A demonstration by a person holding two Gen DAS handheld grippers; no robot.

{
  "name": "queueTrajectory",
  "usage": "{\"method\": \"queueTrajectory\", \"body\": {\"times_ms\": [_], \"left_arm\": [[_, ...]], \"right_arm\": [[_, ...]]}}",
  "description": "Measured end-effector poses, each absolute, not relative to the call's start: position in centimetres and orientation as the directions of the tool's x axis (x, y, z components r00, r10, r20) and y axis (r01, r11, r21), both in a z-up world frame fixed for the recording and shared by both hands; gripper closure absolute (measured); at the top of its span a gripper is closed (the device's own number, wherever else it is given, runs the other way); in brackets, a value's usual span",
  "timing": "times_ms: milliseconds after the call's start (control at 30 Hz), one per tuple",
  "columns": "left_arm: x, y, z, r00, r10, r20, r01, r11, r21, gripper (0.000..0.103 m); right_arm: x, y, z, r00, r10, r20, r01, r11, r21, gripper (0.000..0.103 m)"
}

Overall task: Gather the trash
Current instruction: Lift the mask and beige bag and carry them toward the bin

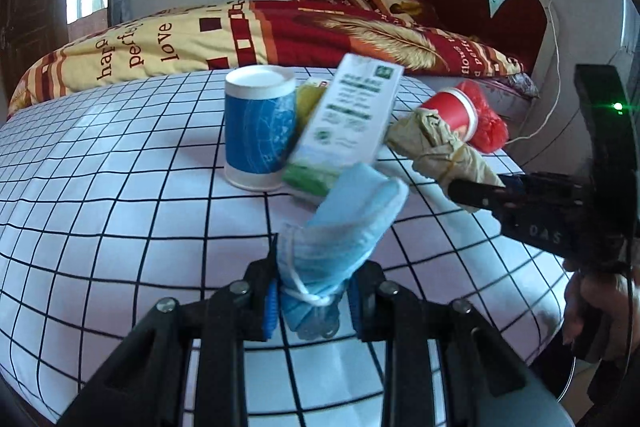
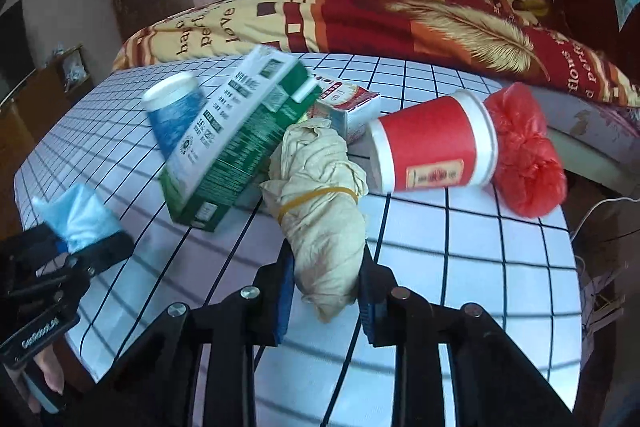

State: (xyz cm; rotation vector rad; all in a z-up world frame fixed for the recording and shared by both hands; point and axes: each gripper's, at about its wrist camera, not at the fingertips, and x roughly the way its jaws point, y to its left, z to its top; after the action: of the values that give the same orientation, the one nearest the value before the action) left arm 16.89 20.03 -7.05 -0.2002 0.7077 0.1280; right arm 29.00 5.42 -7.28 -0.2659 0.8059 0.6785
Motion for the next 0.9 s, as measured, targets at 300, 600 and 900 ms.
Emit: {"method": "queueTrajectory", "body": {"times_ms": [300,600,900], "left_arm": [[14.7,18.2,-6.0,0.764,0.034,-0.644,-0.157,0.978,-0.135,0.074],[13.5,15.2,-5.3,0.774,-0.007,-0.633,-0.098,0.987,-0.131,0.074],[13.0,10.5,-3.8,0.791,-0.071,-0.608,-0.003,0.993,-0.12,0.074]], "right_arm": [[25.4,1.0,-5.3,0.556,0.452,-0.697,-0.604,0.796,0.034,0.074],[21.8,-4.3,-3.8,0.607,0.433,-0.667,-0.542,0.839,0.051,0.074],[18.1,-10.2,-2.4,0.658,0.405,-0.635,-0.474,0.878,0.069,0.074]]}}
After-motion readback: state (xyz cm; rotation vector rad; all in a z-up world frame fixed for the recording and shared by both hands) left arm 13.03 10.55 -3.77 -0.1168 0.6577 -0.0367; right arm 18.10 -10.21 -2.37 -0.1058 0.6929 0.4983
